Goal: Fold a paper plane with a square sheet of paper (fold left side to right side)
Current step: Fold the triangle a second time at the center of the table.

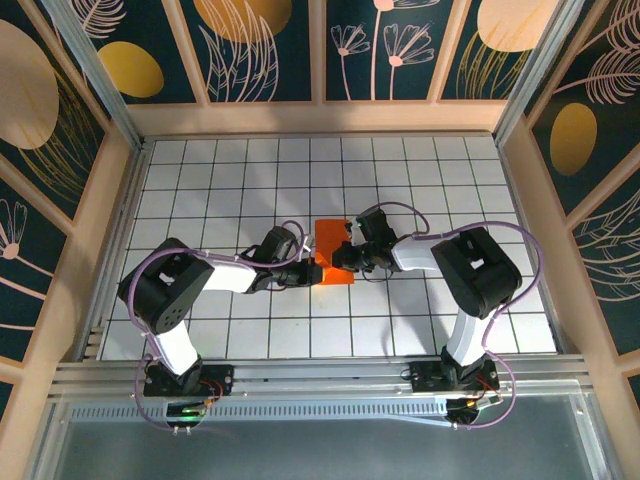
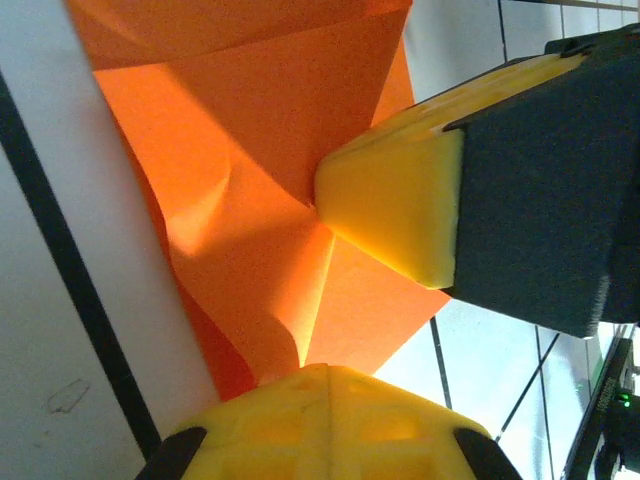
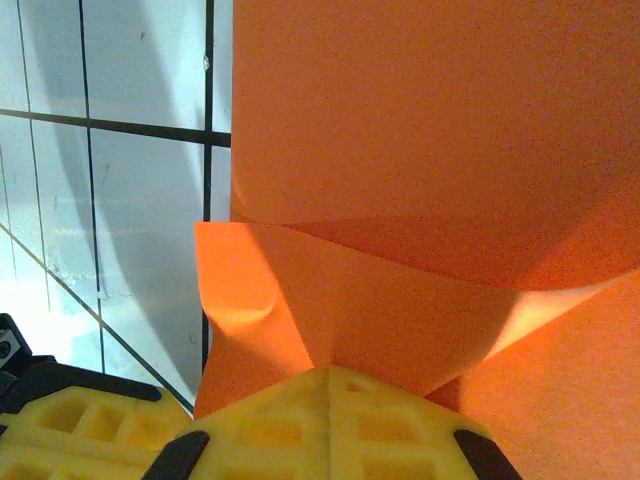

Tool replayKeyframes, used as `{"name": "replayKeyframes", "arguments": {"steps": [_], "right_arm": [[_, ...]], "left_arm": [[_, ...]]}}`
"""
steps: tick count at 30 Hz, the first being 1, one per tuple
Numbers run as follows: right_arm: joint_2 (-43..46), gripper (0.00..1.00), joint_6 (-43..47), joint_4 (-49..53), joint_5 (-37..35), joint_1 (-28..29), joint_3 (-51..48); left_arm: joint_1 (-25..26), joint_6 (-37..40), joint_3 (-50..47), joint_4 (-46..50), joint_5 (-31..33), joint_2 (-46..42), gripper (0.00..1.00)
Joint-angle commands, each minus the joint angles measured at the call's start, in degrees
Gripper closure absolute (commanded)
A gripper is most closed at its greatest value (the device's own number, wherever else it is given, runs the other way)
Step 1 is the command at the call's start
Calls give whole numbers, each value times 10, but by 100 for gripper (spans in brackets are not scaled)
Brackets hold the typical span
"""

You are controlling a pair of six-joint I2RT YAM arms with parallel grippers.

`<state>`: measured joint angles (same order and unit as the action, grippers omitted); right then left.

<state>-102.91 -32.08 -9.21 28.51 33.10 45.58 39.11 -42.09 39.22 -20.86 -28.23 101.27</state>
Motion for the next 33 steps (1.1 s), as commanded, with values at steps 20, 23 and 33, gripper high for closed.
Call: {"name": "replayKeyframes", "arguments": {"steps": [20,23,33], "right_arm": [[-9,100,8,52,-21,4,-15],[-9,100,10,54,-22,4,-13],[23,100,16,28,4,4,-1]], "left_arm": [[10,16,5,30,43,-5,97],[9,17,2,33,51,-11,97],[10,23,-11,47,77,2,100]]}}
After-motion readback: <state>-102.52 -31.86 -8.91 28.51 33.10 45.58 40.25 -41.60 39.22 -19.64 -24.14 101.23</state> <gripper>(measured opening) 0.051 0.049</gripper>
